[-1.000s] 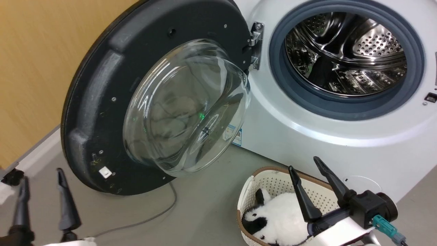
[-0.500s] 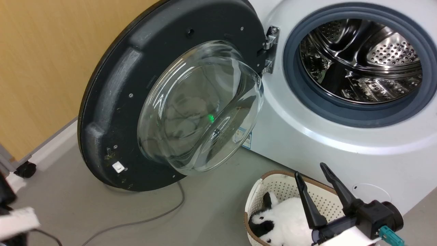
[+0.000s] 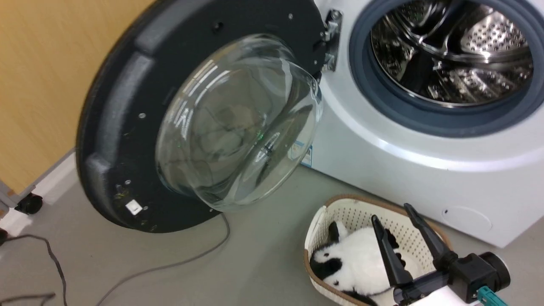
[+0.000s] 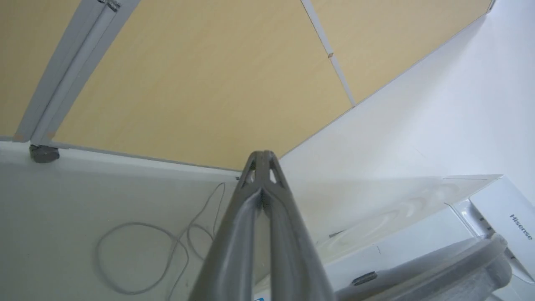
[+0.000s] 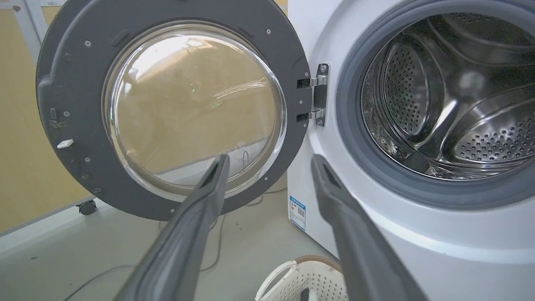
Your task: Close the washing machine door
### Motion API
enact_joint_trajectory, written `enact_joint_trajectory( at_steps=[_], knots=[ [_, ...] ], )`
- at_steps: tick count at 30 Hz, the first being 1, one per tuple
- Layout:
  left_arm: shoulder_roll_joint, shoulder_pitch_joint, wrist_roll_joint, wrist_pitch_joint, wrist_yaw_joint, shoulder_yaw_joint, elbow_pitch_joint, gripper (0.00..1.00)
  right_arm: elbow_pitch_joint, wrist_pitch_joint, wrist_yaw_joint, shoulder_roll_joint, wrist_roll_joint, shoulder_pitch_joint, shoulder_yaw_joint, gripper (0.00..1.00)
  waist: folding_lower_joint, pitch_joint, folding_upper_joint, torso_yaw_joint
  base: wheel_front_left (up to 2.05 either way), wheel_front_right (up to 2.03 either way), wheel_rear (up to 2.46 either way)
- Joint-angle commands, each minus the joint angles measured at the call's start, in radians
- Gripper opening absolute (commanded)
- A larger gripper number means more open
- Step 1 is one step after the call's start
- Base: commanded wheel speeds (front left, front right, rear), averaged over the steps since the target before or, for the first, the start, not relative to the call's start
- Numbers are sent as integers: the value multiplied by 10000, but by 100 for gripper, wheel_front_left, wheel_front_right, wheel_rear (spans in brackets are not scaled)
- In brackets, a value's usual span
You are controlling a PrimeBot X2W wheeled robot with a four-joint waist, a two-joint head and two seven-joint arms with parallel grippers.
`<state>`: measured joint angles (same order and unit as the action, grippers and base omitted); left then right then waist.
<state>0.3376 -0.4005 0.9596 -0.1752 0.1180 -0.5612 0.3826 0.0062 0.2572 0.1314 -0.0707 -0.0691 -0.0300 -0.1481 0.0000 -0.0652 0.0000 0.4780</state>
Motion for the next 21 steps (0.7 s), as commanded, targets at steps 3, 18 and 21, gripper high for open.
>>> enact_joint_trajectory(
  at_steps=[3, 18, 21],
  knots=[
    [101, -829, 940, -1000, -62, -132, 1070, 0, -58, 45, -7, -138, 102, 193, 44, 100, 0, -358, 0, -240, 0, 0, 0],
    [257, -1680, 2639, -4820, -71, 444, 3156, 0, -1, 45, -7, -222, 226, 469, 150, 100, 0, -670, 0, -732, 0, 0, 0],
    [115, -1493, 2833, -5365, -18, 590, 3083, 0, 67, 45, -7, -158, 243, 458, 215, 100, 0, -585, 0, -755, 0, 0, 0]
  ],
)
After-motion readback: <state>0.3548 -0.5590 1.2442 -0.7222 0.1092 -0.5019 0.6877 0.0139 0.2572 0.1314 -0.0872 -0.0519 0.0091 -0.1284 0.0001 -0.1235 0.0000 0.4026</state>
